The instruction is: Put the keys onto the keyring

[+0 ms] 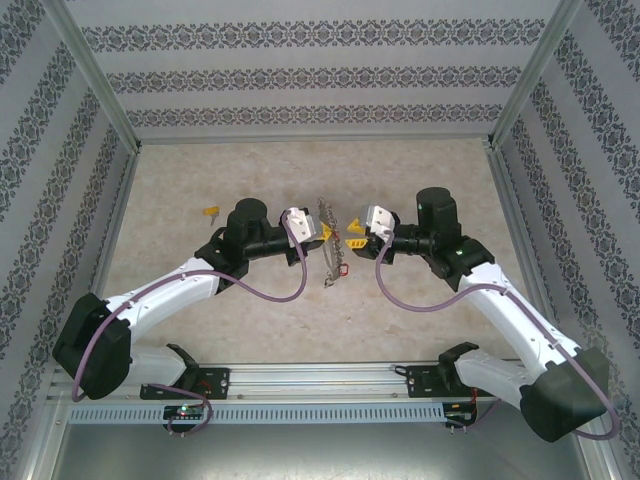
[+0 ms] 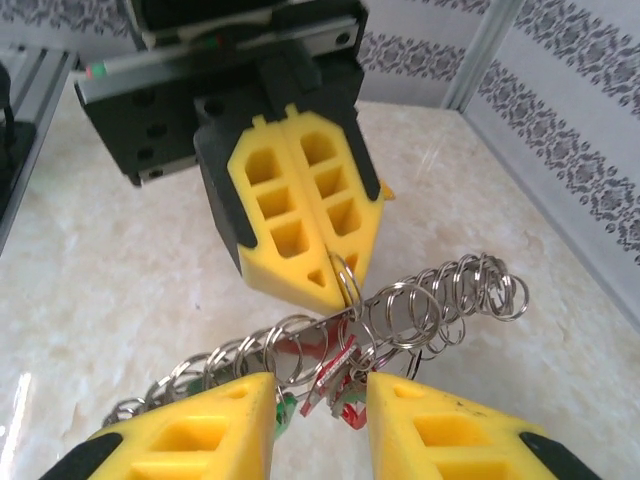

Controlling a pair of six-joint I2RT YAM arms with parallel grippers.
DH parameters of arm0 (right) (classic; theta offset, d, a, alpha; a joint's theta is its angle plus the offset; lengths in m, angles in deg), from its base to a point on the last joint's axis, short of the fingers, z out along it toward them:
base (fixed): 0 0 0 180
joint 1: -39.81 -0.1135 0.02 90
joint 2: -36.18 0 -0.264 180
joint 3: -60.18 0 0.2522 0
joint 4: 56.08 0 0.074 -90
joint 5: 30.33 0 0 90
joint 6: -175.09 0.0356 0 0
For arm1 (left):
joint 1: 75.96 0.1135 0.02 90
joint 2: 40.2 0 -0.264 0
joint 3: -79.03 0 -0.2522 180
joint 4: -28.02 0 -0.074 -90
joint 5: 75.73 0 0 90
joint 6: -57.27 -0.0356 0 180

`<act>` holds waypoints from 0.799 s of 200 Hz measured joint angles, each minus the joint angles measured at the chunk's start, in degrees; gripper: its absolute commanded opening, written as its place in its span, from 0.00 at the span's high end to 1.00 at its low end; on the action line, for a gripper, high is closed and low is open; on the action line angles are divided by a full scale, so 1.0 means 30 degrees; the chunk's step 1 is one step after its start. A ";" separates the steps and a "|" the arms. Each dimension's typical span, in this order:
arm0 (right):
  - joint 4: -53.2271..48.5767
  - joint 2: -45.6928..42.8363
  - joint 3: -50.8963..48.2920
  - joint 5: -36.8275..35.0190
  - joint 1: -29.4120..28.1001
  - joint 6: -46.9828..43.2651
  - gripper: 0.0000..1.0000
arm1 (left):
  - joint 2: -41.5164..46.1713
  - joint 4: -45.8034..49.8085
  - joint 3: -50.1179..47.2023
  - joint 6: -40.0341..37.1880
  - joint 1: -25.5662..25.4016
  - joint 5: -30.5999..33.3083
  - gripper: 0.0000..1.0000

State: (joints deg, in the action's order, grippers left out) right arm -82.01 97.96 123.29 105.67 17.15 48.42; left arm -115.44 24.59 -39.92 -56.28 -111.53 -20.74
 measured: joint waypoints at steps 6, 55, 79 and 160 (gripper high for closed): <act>-0.0262 0.0109 0.0117 0.0000 -0.0044 -0.0364 0.70 | 0.0000 0.0044 0.0015 -0.0022 0.0000 -0.0197 1.00; -0.1239 0.0692 0.0860 0.0153 -0.0474 -0.1880 0.70 | -0.0029 0.0685 0.0801 -0.0277 0.0000 -0.1530 1.00; -0.1494 0.0998 0.1078 0.0138 -0.0663 -0.2149 0.70 | -0.0240 0.1195 0.1290 -0.0503 0.0000 -0.2004 1.00; -0.2761 0.1129 0.1763 0.0124 -0.0663 -0.2441 0.74 | -0.0525 0.1632 0.1617 -0.0896 0.0000 -0.2521 1.00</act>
State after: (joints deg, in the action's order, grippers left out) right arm -90.29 101.35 128.58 106.04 15.16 41.10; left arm -117.02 29.49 -35.07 -58.96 -111.53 -28.30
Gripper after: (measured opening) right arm 0.265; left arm 0.058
